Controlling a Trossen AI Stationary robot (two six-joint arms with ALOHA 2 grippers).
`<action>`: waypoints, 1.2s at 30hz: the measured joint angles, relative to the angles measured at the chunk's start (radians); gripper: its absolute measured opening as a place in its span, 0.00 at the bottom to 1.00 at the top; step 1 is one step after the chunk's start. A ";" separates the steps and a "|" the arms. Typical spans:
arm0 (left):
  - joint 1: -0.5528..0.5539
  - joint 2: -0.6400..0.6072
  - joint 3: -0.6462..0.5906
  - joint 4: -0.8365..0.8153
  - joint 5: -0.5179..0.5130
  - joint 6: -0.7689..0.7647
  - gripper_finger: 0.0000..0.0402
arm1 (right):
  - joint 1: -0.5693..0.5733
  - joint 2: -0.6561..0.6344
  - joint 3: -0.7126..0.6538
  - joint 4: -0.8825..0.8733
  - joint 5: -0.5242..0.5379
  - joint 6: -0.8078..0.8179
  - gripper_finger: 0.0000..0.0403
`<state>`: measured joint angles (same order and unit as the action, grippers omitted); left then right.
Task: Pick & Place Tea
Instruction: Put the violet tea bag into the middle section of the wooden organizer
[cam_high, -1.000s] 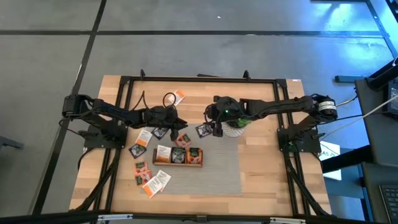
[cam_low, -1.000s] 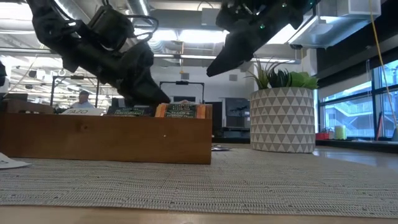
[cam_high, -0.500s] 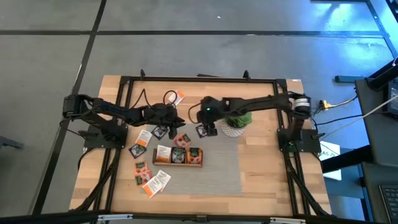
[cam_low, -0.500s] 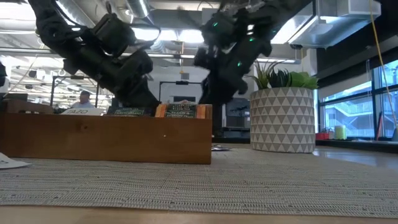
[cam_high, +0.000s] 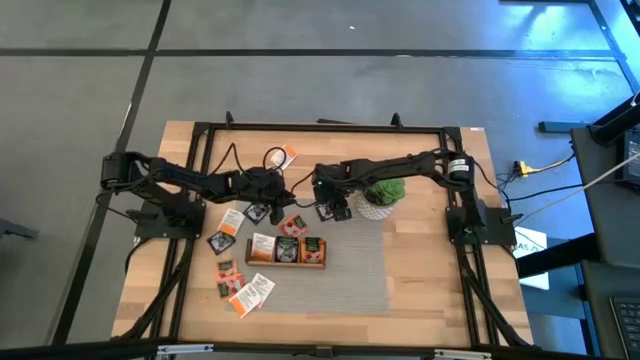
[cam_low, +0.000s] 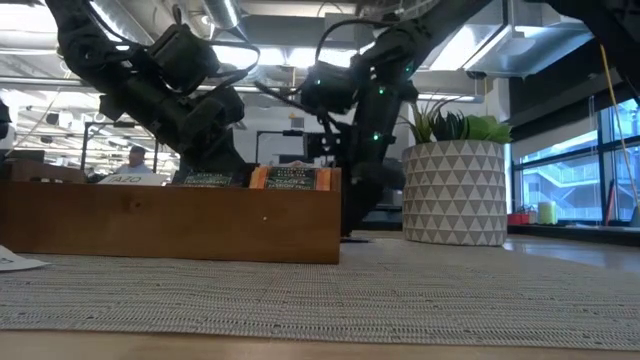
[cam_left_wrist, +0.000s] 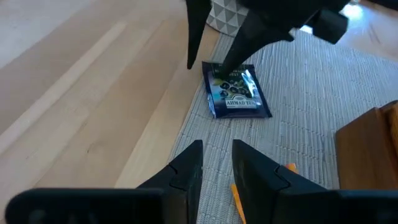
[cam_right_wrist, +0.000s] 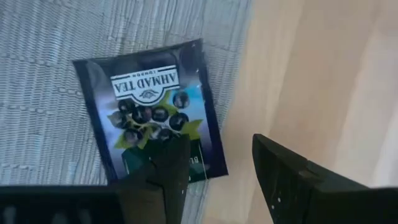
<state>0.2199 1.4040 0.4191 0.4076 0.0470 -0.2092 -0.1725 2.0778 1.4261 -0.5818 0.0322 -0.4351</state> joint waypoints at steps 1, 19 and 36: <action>0.000 0.000 0.000 -0.001 0.000 0.014 0.21 | -0.002 0.008 0.000 0.000 -0.003 0.000 0.43; 0.000 0.000 0.000 -0.002 -0.001 0.083 0.20 | -0.024 0.029 0.002 -0.042 -0.072 0.068 0.25; 0.000 0.000 0.000 -0.001 -0.001 0.084 0.20 | -0.037 0.030 0.000 -0.040 -0.078 0.098 0.02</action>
<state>0.2199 1.4040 0.4191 0.4062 0.0456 -0.1249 -0.2096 2.1078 1.4260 -0.6221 -0.0456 -0.3368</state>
